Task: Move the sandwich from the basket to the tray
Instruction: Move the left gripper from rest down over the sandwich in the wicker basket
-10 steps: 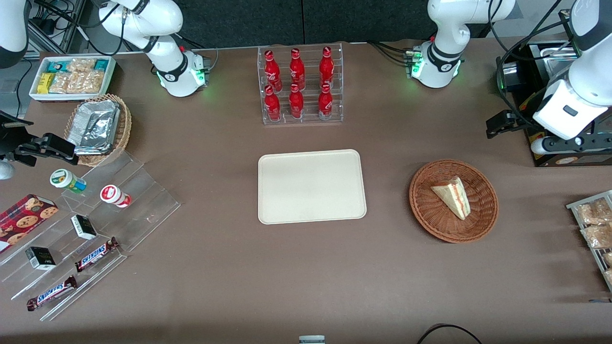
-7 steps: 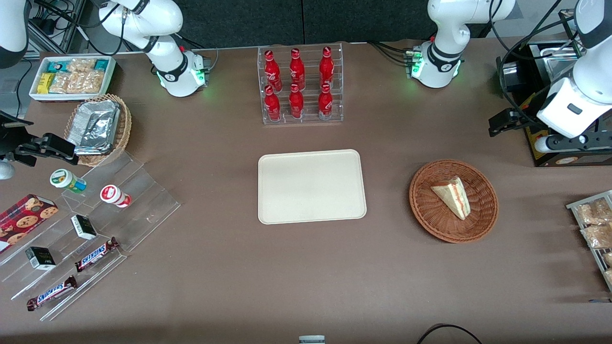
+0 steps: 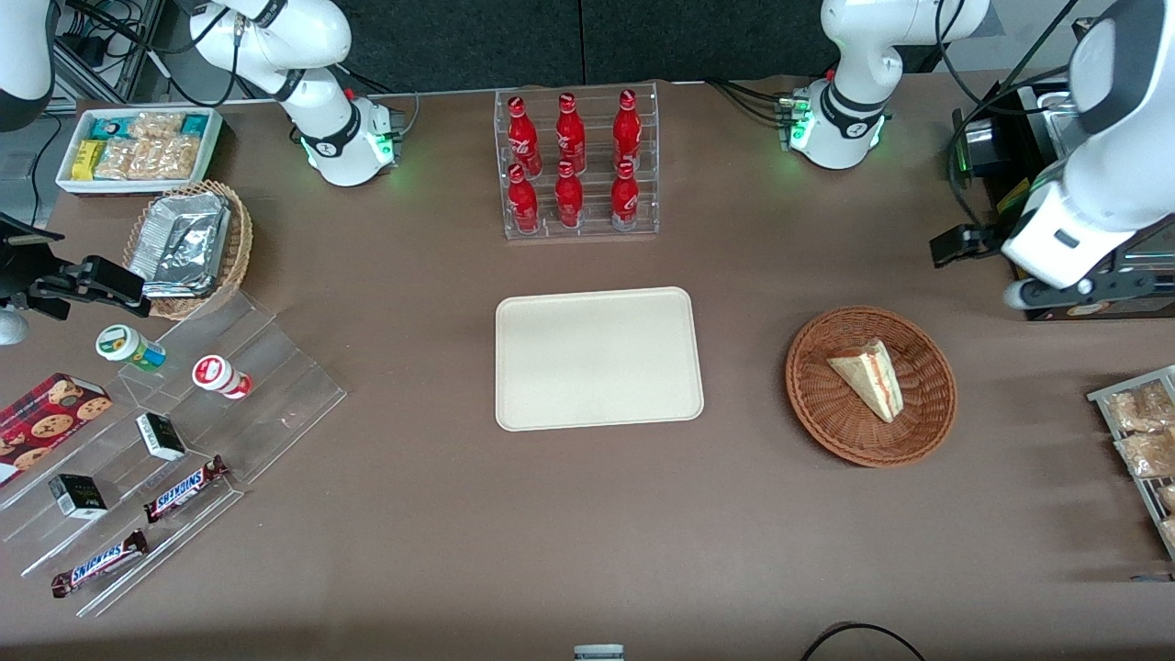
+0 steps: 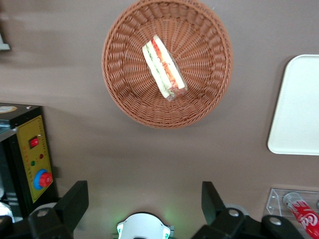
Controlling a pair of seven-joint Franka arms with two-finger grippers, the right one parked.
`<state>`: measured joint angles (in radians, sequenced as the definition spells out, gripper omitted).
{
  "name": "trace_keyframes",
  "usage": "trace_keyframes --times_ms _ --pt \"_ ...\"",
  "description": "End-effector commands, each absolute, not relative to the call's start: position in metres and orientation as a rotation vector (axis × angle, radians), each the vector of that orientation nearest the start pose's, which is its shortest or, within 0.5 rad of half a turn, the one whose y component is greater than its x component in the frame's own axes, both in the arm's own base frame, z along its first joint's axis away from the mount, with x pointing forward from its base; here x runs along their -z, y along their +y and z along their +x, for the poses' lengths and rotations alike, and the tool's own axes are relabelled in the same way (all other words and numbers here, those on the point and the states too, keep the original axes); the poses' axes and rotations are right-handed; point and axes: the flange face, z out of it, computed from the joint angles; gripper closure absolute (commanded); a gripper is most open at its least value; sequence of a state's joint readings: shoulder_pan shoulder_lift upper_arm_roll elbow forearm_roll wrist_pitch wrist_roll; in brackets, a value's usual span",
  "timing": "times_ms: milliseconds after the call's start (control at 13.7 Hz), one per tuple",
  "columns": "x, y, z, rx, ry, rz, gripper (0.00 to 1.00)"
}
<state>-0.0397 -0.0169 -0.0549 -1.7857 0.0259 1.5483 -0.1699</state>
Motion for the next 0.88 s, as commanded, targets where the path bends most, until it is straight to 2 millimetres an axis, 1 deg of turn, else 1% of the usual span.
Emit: trace_keyframes --times_ms 0,73,220,293,439,585,805 --pt "-0.489 -0.045 0.521 -0.313 -0.145 -3.052 0.00" --pt "-0.468 -0.045 0.520 -0.280 -0.177 -3.057 0.00" --pt "-0.442 -0.047 0.524 -0.185 -0.310 -3.062 0.00" --pt "-0.424 -0.047 0.527 -0.150 -0.368 -3.063 0.00" --pt "-0.395 -0.048 0.526 -0.056 -0.514 -3.061 0.00" --pt "-0.378 -0.050 0.531 0.010 -0.720 -3.035 0.00" --pt "-0.361 -0.051 0.540 0.065 -0.903 -3.018 0.00"
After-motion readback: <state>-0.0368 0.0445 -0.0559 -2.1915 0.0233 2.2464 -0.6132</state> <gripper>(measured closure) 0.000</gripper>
